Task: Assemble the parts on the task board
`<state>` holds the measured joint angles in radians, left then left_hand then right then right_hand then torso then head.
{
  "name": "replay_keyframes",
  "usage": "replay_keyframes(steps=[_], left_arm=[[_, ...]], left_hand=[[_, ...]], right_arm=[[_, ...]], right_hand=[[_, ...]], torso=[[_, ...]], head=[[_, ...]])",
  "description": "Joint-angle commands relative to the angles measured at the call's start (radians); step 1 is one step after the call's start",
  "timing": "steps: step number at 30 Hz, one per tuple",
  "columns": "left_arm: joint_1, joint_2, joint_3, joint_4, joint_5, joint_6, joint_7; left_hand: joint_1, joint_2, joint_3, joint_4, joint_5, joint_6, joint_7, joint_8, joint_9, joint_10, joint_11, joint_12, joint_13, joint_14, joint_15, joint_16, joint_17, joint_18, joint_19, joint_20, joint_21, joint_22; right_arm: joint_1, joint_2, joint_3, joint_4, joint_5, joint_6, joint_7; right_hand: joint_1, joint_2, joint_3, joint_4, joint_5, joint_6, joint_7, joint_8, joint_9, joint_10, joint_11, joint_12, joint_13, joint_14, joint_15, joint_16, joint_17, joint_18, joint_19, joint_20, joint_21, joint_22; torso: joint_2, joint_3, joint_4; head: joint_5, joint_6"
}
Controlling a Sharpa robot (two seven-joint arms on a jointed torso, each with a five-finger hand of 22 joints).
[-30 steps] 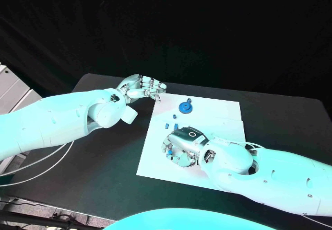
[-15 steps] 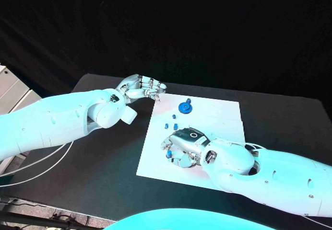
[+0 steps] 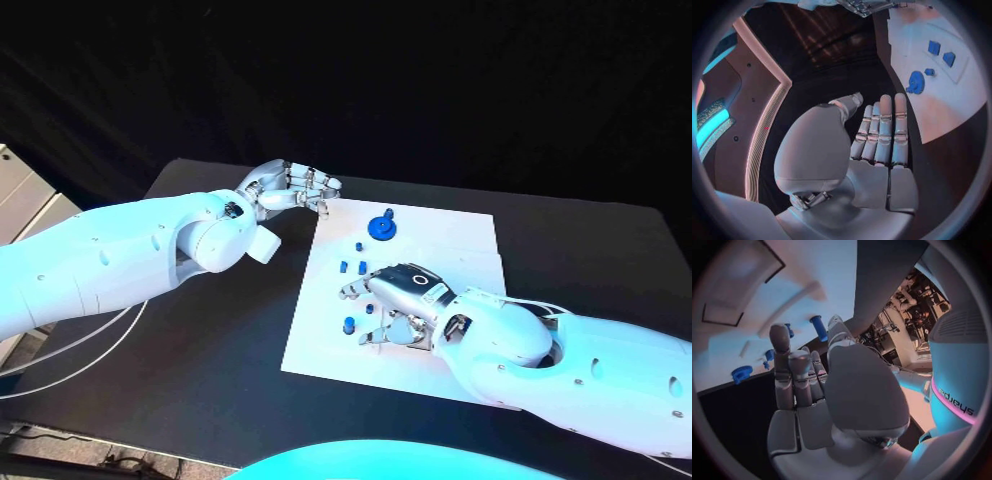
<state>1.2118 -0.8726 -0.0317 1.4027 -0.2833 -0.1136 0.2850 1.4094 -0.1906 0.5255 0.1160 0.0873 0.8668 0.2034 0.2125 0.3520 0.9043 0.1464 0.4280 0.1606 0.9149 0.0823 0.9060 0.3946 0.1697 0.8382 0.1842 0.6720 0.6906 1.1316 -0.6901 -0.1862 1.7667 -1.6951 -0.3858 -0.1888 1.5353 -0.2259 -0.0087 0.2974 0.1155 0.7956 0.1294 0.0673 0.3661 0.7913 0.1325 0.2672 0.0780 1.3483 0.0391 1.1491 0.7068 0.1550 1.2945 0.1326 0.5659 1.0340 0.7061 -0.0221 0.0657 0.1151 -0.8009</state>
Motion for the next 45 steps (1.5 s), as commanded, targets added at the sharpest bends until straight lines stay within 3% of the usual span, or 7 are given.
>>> replay_keyframes(steps=[1, 7, 17, 18, 21, 27, 45], left_arm=[[0.0, 0.001, 0.001, 0.002, 0.001, 0.013, 0.007], [-0.001, -0.007, 0.0, 0.006, 0.007, 0.01, 0.017], [-0.013, -0.048, 0.0, 0.046, 0.019, -0.016, 0.03], [-0.015, -0.051, 0.0, 0.052, 0.02, -0.018, 0.032], [-0.02, -0.057, 0.0, 0.066, 0.023, -0.021, 0.035], [-0.026, -0.062, 0.0, 0.082, 0.025, -0.022, 0.039], [-0.029, -0.058, -0.001, 0.096, 0.026, -0.017, 0.041]], left_hand=[[0.007, 0.0, -0.005, -0.001, -0.004, -0.004, 0.0, -0.001, -0.001, -0.008, 0.002, 0.004, -0.001, 0.002, 0.003, -0.004, -0.001, 0.012, 0.007, 0.0, -0.005, -0.001], [0.007, 0.0, -0.006, 0.0, -0.004, -0.005, 0.0, -0.001, -0.001, -0.009, 0.002, 0.004, -0.001, 0.002, 0.003, -0.004, -0.001, 0.012, 0.008, 0.0, -0.005, -0.001], [0.006, -0.004, -0.009, 0.002, -0.003, -0.019, 0.004, -0.009, -0.005, -0.01, 0.004, 0.007, -0.002, 0.002, 0.003, -0.004, -0.002, 0.011, 0.008, 0.0, -0.008, -0.003], [0.006, -0.004, -0.009, 0.002, -0.003, -0.019, 0.004, -0.009, -0.005, -0.01, 0.004, 0.007, -0.002, 0.002, 0.003, -0.004, -0.002, 0.011, 0.008, 0.0, -0.008, -0.003], [0.007, -0.004, -0.008, 0.002, -0.003, -0.019, 0.004, -0.009, -0.005, -0.009, 0.003, 0.008, -0.002, 0.002, 0.004, -0.004, -0.002, 0.011, 0.008, 0.0, -0.008, -0.003], [0.008, -0.004, -0.008, 0.001, -0.002, -0.018, 0.004, -0.009, -0.005, -0.009, 0.003, 0.008, -0.002, 0.002, 0.004, -0.005, -0.002, 0.011, 0.008, 0.0, -0.009, -0.003], [0.008, -0.003, -0.008, 0.002, -0.002, -0.017, 0.003, -0.008, -0.004, -0.009, 0.003, 0.009, -0.002, 0.002, 0.004, -0.005, -0.002, 0.011, 0.009, 0.0, -0.009, -0.003]], right_arm=[[0.018, -0.042, 0.004, 0.019, 0.113, -0.066, 0.071], [0.073, -0.171, 0.009, 0.034, 0.38, -0.071, 0.173], [0.119, -0.356, 0.01, 0.043, 0.656, -0.044, 0.14], [0.12, -0.374, 0.009, 0.046, 0.666, -0.034, 0.115], [0.122, -0.423, 0.005, 0.057, 0.682, -0.004, 0.036], [0.119, -0.49, -0.003, 0.095, 0.649, 0.038, -0.109], [0.056, -0.473, -0.016, 0.165, 0.514, 0.047, -0.318]], right_hand=[[-0.008, -0.005, -0.008, 0.0, 0.004, -0.005, -0.002, 0.002, -0.002, -0.001, -0.003, 0.013, 0.002, -0.002, -0.003, -0.006, -0.008, 0.01, 0.011, -0.001, -0.008, -0.006], [-0.003, 0.094, 0.06, -0.008, 0.029, 0.104, 0.046, 0.06, 0.006, 0.2, -0.03, 0.12, 0.016, -0.01, -0.025, -0.077, -0.091, 0.016, 0.015, -0.021, -0.076, -0.053], [-0.026, 0.084, 0.082, -0.009, 0.034, 0.169, 0.006, 0.115, 0.0, 0.474, -0.085, 0.226, 0.083, 0.064, -0.068, -0.03, 0.031, -0.012, 0.099, -0.056, 0.101, 0.034], [-0.072, 0.09, 0.071, 0.0, 0.062, 0.164, -0.013, 0.15, 0.013, 0.524, -0.097, 0.522, 0.378, 0.12, -0.098, 0.1, 0.233, -0.036, 0.145, -0.071, 0.238, 0.114], [-0.135, 0.097, 0.055, -0.012, 0.054, 0.149, -0.021, 0.234, 0.043, 0.625, -0.102, 1.08, 1.112, 0.159, -0.087, 0.242, 0.477, -0.068, 0.188, -0.08, 0.473, 0.256], [-0.19, 0.11, 0.044, -0.006, 0.072, 0.144, -0.027, 0.305, 0.063, 0.728, -0.111, 1.252, 1.4, 0.193, -0.089, 0.355, 0.694, -0.103, 0.224, -0.083, 0.709, 0.396], [-0.282, 0.098, 0.019, -0.004, 0.075, 0.168, -0.037, 0.328, 0.072, 0.78, -0.118, 1.304, 1.493, 0.223, -0.092, 0.422, 0.864, -0.141, 0.261, -0.084, 0.933, 0.508]], torso=[[-0.002, -0.0005, -0.0004], [-0.007, -0.0016, -0.0064], [-0.016, 0.0021, -0.0201], [-0.017, 0.0026, -0.0203], [-0.019, 0.0025, -0.0205], [-0.02, 0.0014, -0.0218], [-0.017, 0.0005, -0.02]], head=[[-0.026, 0.014], [-0.098, 0.051], [-0.193, 0.066], [-0.199, 0.065], [-0.219, 0.062], [-0.237, 0.057], [-0.229, 0.032]])
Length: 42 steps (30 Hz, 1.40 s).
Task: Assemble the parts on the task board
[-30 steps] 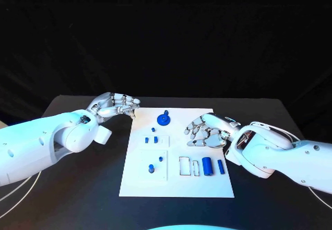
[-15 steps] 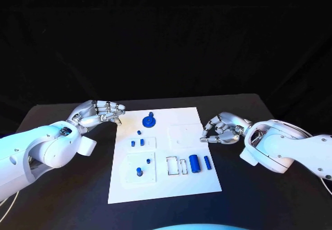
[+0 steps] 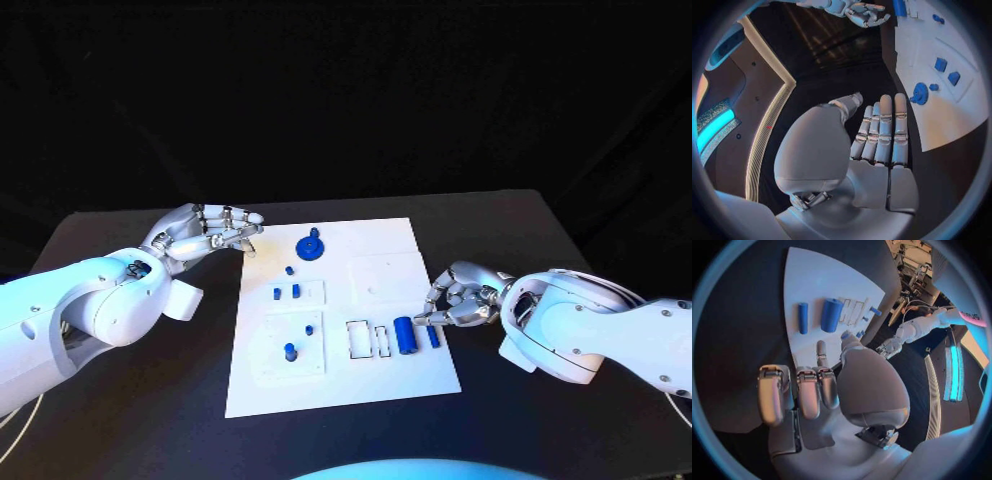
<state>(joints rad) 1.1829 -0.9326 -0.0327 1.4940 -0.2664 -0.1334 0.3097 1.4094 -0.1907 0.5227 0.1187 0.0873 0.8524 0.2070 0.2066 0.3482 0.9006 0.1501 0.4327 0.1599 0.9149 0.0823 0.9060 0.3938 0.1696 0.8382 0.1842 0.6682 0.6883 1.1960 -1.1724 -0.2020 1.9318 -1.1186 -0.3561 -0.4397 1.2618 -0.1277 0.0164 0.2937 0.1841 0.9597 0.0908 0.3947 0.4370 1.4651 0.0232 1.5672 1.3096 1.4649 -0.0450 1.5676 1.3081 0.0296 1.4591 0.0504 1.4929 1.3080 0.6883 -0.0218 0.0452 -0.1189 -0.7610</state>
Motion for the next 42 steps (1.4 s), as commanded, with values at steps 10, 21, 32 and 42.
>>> replay_keyframes(steps=[10, 21, 32, 42], left_arm=[[0.0, 0.001, 0.001, 0.004, 0.009, 0.007, 0.013], [0.0, 0.001, 0.001, 0.002, 0.009, 0.011, 0.008], [0.0, 0.0, 0.001, -0.001, 0.009, 0.014, 0.002], [0.0, -0.001, 0.001, 0.0, 0.008, 0.015, 0.0]], left_hand=[[0.007, -0.003, -0.006, 0.0, -0.002, -0.001, -0.001, -0.001, 0.0, -0.005, -0.001, 0.005, -0.001, 0.001, 0.004, -0.005, -0.001, 0.011, 0.009, 0.001, -0.006, -0.001], [0.006, -0.003, -0.007, 0.001, -0.002, 0.0, -0.001, -0.001, 0.0, -0.005, 0.0, 0.006, -0.001, 0.001, 0.004, -0.005, -0.001, 0.011, 0.009, 0.001, -0.006, -0.002], [0.005, -0.004, -0.007, 0.002, -0.003, -0.001, 0.0, -0.001, 0.0, -0.006, 0.0, 0.006, -0.001, 0.001, 0.004, -0.005, -0.001, 0.011, 0.009, 0.001, -0.007, -0.002], [0.005, -0.004, -0.007, 0.002, -0.003, -0.001, 0.0, -0.001, 0.0, -0.006, 0.0, 0.006, -0.001, 0.001, 0.004, -0.005, -0.001, 0.011, 0.009, 0.001, -0.007, -0.002]], right_arm=[[-0.044, 0.06, -0.001, -0.012, -0.087, 0.017, -0.096], [-0.053, 0.096, -0.001, -0.034, -0.106, 0.025, -0.116], [-0.074, 0.143, -0.001, -0.073, -0.135, 0.05, -0.166], [-0.083, 0.16, -0.001, -0.078, -0.112, 0.056, -0.166]], right_hand=[[-0.005, -0.014, -0.01, 0.001, 0.007, 0.003, 0.002, 0.0, 0.003, 0.106, -0.007, 0.004, 0.261, 0.106, -0.007, 0.003, 0.263, -0.018, 0.098, -0.001, 0.015, 0.239], [-0.035, -0.025, -0.023, 0.003, 0.009, 0.006, 0.002, 0.001, 0.006, 0.106, -0.007, 0.004, 0.261, 0.106, -0.006, 0.003, 0.263, -0.02, 0.1, 0.0, 0.027, 0.244], [-0.104, -0.037, -0.061, 0.003, 0.012, 0.011, -0.001, 0.006, 0.015, 0.106, -0.009, 0.004, 0.261, 0.106, -0.007, 0.003, 0.263, -0.021, 0.102, 0.001, 0.035, 0.248], [-0.019, -0.002, -0.054, -0.002, 0.008, 0.013, -0.003, 0.007, 0.02, 0.106, -0.011, 0.004, 0.261, 0.106, -0.009, 0.003, 0.263, -0.022, 0.102, -0.001, 0.038, 0.25]], torso=[[0.001, 0.0004, 0.0007], [0.0, -0.0001, 0.0], [0.001, -0.0006, -0.0003], [0.0, -0.0004, -0.0007]], head=[[0.014, -0.018], [0.023, -0.023], [0.031, -0.022], [0.034, -0.022]])
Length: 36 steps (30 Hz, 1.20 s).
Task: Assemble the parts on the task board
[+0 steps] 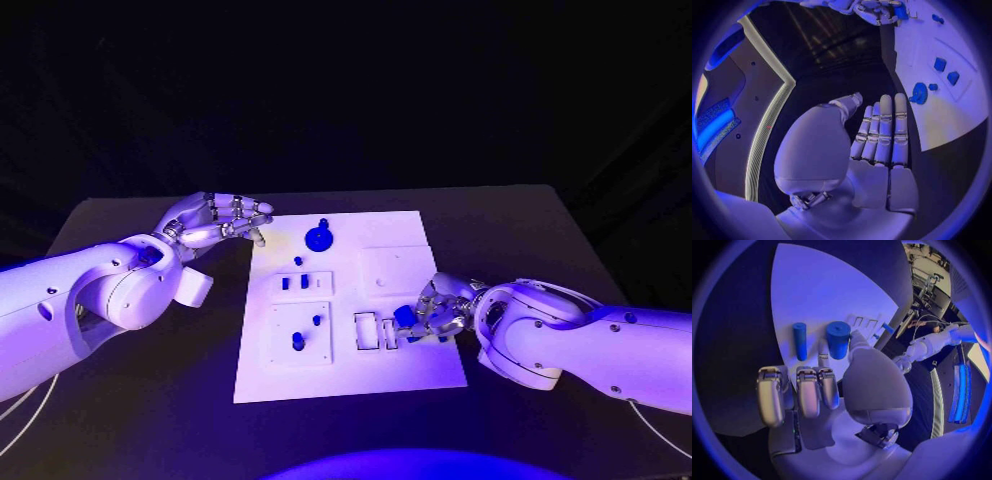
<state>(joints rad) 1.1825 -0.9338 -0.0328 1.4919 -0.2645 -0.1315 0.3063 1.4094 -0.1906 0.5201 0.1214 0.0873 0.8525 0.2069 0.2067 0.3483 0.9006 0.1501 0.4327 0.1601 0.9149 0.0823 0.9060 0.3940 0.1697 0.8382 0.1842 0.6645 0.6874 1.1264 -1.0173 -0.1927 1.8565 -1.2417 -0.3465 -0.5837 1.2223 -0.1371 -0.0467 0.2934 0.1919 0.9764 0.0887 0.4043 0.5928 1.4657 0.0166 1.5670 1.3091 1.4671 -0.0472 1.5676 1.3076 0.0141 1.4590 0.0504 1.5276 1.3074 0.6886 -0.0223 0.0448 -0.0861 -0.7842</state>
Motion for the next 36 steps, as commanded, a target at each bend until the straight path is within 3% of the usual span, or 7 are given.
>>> replay_keyframes(steps=[1, 6, 12, 18, 25, 36], left_arm=[[0.0, 0.001, 0.001, 0.002, 0.006, 0.014, 0.003], [0.0, 0.0, 0.001, 0.002, 0.006, 0.013, 0.002], [0.0, 0.0, 0.001, 0.002, 0.006, 0.012, 0.002], [0.0, 0.0, 0.001, 0.001, 0.006, 0.011, 0.001], [0.0, 0.002, 0.001, 0.0, 0.006, 0.011, 0.001], [0.0, 0.002, 0.001, 0.002, 0.006, 0.012, 0.001]], left_hand=[[0.004, -0.004, -0.005, 0.001, -0.003, -0.001, 0.0, -0.001, -0.001, -0.006, 0.0, 0.006, -0.002, 0.001, 0.004, -0.005, -0.001, 0.011, 0.009, 0.001, -0.004, -0.001], [0.004, -0.004, -0.005, 0.001, -0.003, -0.001, 0.0, -0.001, -0.001, -0.006, 0.0, 0.006, -0.002, 0.001, 0.004, -0.005, -0.001, 0.011, 0.009, 0.001, -0.004, -0.001], [0.004, -0.004, -0.005, 0.001, -0.003, -0.001, 0.0, -0.001, -0.001, -0.006, 0.0, 0.006, -0.002, 0.001, 0.004, -0.005, -0.001, 0.011, 0.009, 0.001, -0.004, -0.001], [0.005, -0.004, -0.005, 0.001, -0.003, -0.001, 0.0, -0.001, -0.001, -0.007, 0.0, 0.006, -0.002, 0.001, 0.004, -0.005, -0.001, 0.011, 0.009, 0.001, -0.005, -0.002], [0.005, -0.004, -0.005, 0.001, -0.003, -0.001, 0.0, -0.001, -0.001, -0.007, 0.0, 0.006, -0.002, 0.001, 0.004, -0.005, -0.001, 0.011, 0.009, 0.001, -0.005, -0.002], [0.006, -0.004, -0.005, 0.001, -0.003, -0.001, 0.0, -0.001, -0.001, -0.009, 0.0, 0.007, -0.002, 0.0, 0.005, -0.005, -0.001, 0.011, 0.01, 0.001, -0.006, -0.002]], right_arm=[[-0.013, 0.005, -0.01, -0.003, 0.014, 0.045, -0.022], [-0.014, 0.006, -0.01, 0.0, 0.039, 0.029, -0.011], [-0.013, -0.002, -0.01, 0.013, 0.104, -0.026, 0.023], [0.006, -0.011, -0.009, 0.036, 0.165, -0.065, 0.051], [0.031, -0.011, -0.008, 0.063, 0.201, -0.076, 0.059], [0.034, 0.026, -0.008, 0.056, 0.239, -0.047, 0.05]], right_hand=[[0.046, 0.013, 0.02, -0.005, -0.001, -0.003, -0.001, -0.004, -0.135, 0.105, -0.005, 0.004, 0.262, 0.104, -0.007, 0.003, 0.263, -0.006, 0.102, -0.001, 0.002, 0.25], [0.064, 0.027, 0.031, -0.005, -0.002, 0.0, -0.001, -0.005, -0.135, 0.105, -0.005, 0.004, 0.262, 0.104, -0.007, 0.003, 0.263, -0.006, 0.102, -0.001, 0.004, 0.251], [0.085, 0.055, 0.054, -0.005, -0.002, 0.017, -0.006, -0.004, -0.135, 0.105, -0.009, 0.004, 0.262, 0.104, -0.01, 0.003, 0.263, -0.006, 0.102, -0.003, 0.004, 0.251], [0.055, 0.071, 0.058, -0.001, -0.004, 0.037, -0.013, -0.001, -0.134, 0.105, -0.015, 0.004, 0.262, 0.104, -0.014, 0.003, 0.263, -0.004, 0.1, -0.006, -0.006, 0.248], [0.035, 0.078, 0.055, -0.001, -0.005, 0.043, -0.015, -0.001, -0.134, 0.105, -0.017, 0.004, 0.262, 0.104, -0.016, 0.003, 0.263, -0.005, 0.1, -0.008, -0.004, 0.249], [0.014, 0.082, 0.05, -0.001, -0.006, 0.051, -0.018, 0.002, -0.132, 0.105, -0.02, 0.004, 0.262, 0.104, -0.019, 0.003, 0.263, -0.004, 0.099, -0.01, -0.007, 0.248]], torso=[[0.0, 0.0002, -0.0003], [0.0, 0.0005, -0.0002], [0.0, 0.0008, -0.0007], [0.0, 0.0008, -0.001], [0.0, -0.0002, -0.0004], [0.001, -0.0003, 0.0004]], head=[[0.001, 0.002], [0.003, 0.001], [0.003, 0.001], [0.005, 0.002], [0.005, 0.0], [0.012, -0.003]])
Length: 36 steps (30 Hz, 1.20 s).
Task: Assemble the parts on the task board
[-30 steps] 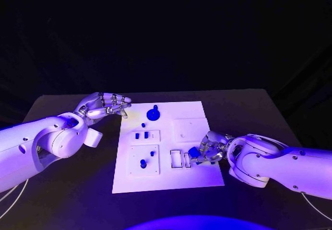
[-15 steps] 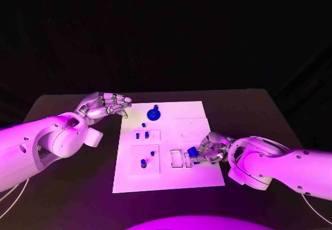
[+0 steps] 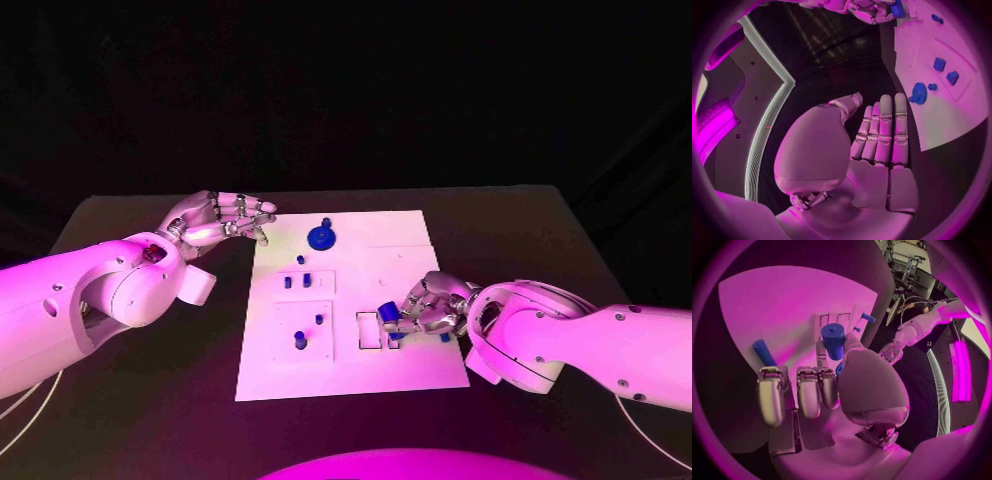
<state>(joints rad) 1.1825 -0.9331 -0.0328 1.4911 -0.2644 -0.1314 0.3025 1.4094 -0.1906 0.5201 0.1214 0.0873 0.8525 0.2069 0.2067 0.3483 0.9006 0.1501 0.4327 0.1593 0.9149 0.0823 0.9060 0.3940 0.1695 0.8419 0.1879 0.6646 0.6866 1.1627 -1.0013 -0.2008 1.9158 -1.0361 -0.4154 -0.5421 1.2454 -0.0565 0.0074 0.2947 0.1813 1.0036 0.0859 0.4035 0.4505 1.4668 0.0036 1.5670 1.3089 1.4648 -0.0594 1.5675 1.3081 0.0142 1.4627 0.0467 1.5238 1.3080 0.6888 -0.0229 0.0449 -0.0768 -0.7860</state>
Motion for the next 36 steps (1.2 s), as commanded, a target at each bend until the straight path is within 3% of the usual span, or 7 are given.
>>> replay_keyframes(steps=[1, 16, 36], left_arm=[[0.0, 0.001, 0.001, 0.003, 0.006, 0.012, 0.005], [0.0, -0.001, 0.001, 0.004, 0.006, 0.013, 0.004], [0.0, -0.004, 0.001, 0.004, 0.005, 0.015, -0.001]], left_hand=[[0.006, -0.004, -0.005, 0.001, -0.003, -0.001, 0.0, -0.001, -0.001, -0.009, 0.0, 0.007, -0.002, 0.0, 0.004, -0.005, -0.001, 0.012, 0.006, -0.002, -0.006, -0.001], [0.006, -0.004, -0.005, 0.001, -0.003, -0.001, 0.0, -0.001, -0.001, -0.009, 0.0, 0.007, -0.002, 0.0, 0.004, -0.005, -0.001, 0.012, 0.006, -0.002, -0.006, -0.001], [0.006, -0.004, -0.006, 0.002, -0.003, 0.0, 0.0, 0.0, -0.001, -0.01, 0.0, 0.007, -0.002, 0.0, 0.005, -0.005, -0.001, 0.012, 0.006, -0.002, -0.007, -0.002]], right_arm=[[-0.003, 0.014, 0.0, -0.006, 0.036, 0.024, 0.008], [-0.01, 0.058, 0.0, -0.017, 0.027, -0.01, 0.006], [-0.011, 0.074, 0.0, -0.025, 0.008, 0.016, 0.004]], right_hand=[[-0.012, 0.002, -0.005, -0.002, 0.005, 0.025, -0.016, 0.003, 0.011, 0.104, -0.007, 0.004, 0.262, 0.106, -0.007, 0.003, 0.263, -0.004, 0.096, -0.007, -0.003, 0.248], [-0.046, 0.005, -0.015, -0.002, 0.005, 0.036, -0.021, 0.01, 0.016, 0.104, -0.012, 0.004, 0.262, 0.106, -0.011, 0.003, 0.263, -0.005, 0.096, -0.01, -0.001, 0.249], [-0.047, 0.004, -0.015, -0.003, 0.005, 0.037, -0.022, 0.011, 0.017, 0.104, -0.013, 0.004, 0.262, 0.106, -0.011, 0.003, 0.263, -0.005, 0.097, -0.01, 0.001, 0.249]], torso=[[0.001, 0.0002, 0.0005], [0.001, 0.0006, 0.0005], [0.0, -0.0001, -0.0006]], head=[[0.003, -0.001], [0.01, -0.004], [0.018, -0.006]])
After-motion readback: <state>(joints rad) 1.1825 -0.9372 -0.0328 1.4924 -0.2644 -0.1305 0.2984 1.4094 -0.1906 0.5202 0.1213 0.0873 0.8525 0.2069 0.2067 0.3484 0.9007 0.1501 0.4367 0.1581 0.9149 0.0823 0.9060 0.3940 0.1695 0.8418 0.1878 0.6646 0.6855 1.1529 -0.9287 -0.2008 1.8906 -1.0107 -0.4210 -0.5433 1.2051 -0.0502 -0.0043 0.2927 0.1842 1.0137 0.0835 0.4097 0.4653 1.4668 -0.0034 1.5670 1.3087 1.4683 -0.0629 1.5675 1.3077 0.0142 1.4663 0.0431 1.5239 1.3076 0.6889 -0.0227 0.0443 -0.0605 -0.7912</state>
